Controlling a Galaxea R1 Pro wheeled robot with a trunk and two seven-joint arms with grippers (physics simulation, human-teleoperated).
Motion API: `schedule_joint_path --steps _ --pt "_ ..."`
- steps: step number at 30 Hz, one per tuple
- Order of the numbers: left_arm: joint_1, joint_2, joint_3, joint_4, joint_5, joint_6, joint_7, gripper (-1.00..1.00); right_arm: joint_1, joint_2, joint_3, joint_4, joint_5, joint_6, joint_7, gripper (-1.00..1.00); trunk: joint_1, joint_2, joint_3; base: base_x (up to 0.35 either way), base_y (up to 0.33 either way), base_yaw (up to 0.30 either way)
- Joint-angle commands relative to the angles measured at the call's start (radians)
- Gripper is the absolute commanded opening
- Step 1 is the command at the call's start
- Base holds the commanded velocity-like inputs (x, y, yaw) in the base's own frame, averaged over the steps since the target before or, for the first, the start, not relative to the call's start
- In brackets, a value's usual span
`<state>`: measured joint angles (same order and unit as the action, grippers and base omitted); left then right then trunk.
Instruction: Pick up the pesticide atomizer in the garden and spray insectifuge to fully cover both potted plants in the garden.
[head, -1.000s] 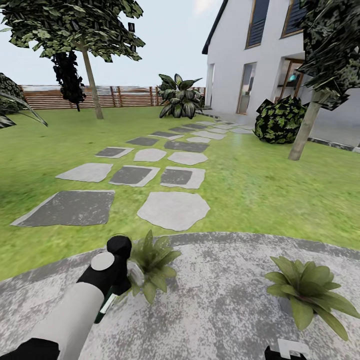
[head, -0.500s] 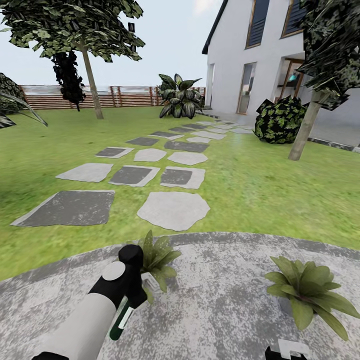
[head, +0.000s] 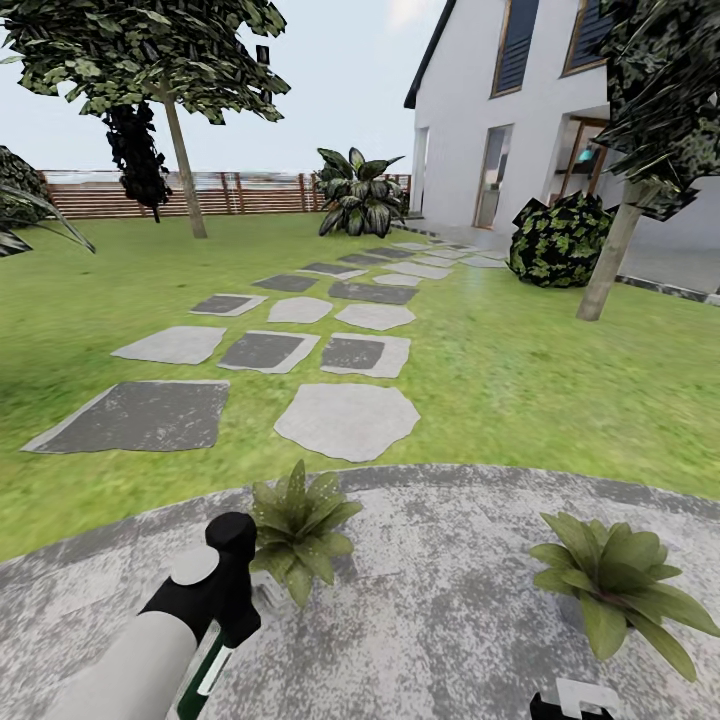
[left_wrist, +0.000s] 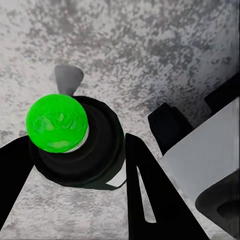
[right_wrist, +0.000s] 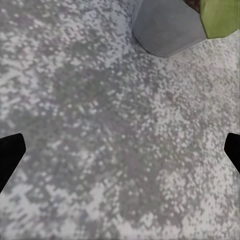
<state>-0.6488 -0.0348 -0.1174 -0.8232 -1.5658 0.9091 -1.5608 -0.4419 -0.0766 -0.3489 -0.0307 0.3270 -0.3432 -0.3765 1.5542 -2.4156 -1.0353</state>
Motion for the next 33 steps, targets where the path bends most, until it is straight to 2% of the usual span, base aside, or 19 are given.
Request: schedule_joint_path --steps 1,4,8,14,19,22,26,29,33 --pt "0.0 -0.006 -0.002 -0.002 -0.004 0.011 -0.01 -1.0 -0.001 0.001 -0.008 0.002 0.01 -0.004 -0.003 1.0 0.0 0.0 -0.001 0.0 0.0 0.017" --pt "-0.001 -0.009 -0.001 -0.011 0.001 0.011 -0.01 -1.0 -0.001 0.003 -0.008 0.002 0.009 -0.004 -0.004 1.0 0.0 0.0 -0.001 0.0 0.0 0.146" --pt "-0.002 0.001 0.003 -0.063 0.005 0.011 0.012 -1.0 0.0 0.002 -0.008 0.002 0.009 -0.004 -0.004 1.0 0.0 0.0 -0.001 0.0 0.0 0.148" --pt "0.0 0.017 0.005 -0.076 0.004 0.011 0.039 -1.0 0.0 -0.003 -0.009 0.002 0.01 -0.004 -0.004 1.0 0.0 0.0 -0.001 0.0 0.151 0.01" --pt "0.0 0.015 0.007 -0.076 0.006 0.011 0.045 -1.0 0.0 -0.004 -0.009 0.002 0.01 -0.004 -0.004 1.0 0.0 0.0 -0.001 -0.004 0.312 0.0" --pt "0.0 0.006 0.004 -0.075 0.006 0.011 0.045 -1.0 0.0 -0.003 -0.009 0.002 0.01 -0.004 -0.004 1.0 0.0 0.0 -0.001 0.264 0.192 0.0" --pt "0.001 0.004 0.003 -0.061 0.038 0.01 0.045 -1.0 0.0 -0.003 -0.009 0.001 0.009 -0.004 -0.004 1.0 0.0 0.0 -0.001 0.263 0.08 0.0" --pt "0.004 0.007 0.002 -0.057 0.043 0.01 0.048 -1.0 0.0 -0.003 -0.009 0.002 0.009 -0.004 -0.004 1.0 0.0 0.0 -0.001 0.062 0.012 -0.003" --pt "0.03 0.014 0.002 -0.049 0.055 0.01 0.131 -1.0 -0.001 -0.003 -0.009 0.002 0.009 -0.003 -0.004 1.0 0.0 0.0 -0.001 0.008 0.002 -0.196"
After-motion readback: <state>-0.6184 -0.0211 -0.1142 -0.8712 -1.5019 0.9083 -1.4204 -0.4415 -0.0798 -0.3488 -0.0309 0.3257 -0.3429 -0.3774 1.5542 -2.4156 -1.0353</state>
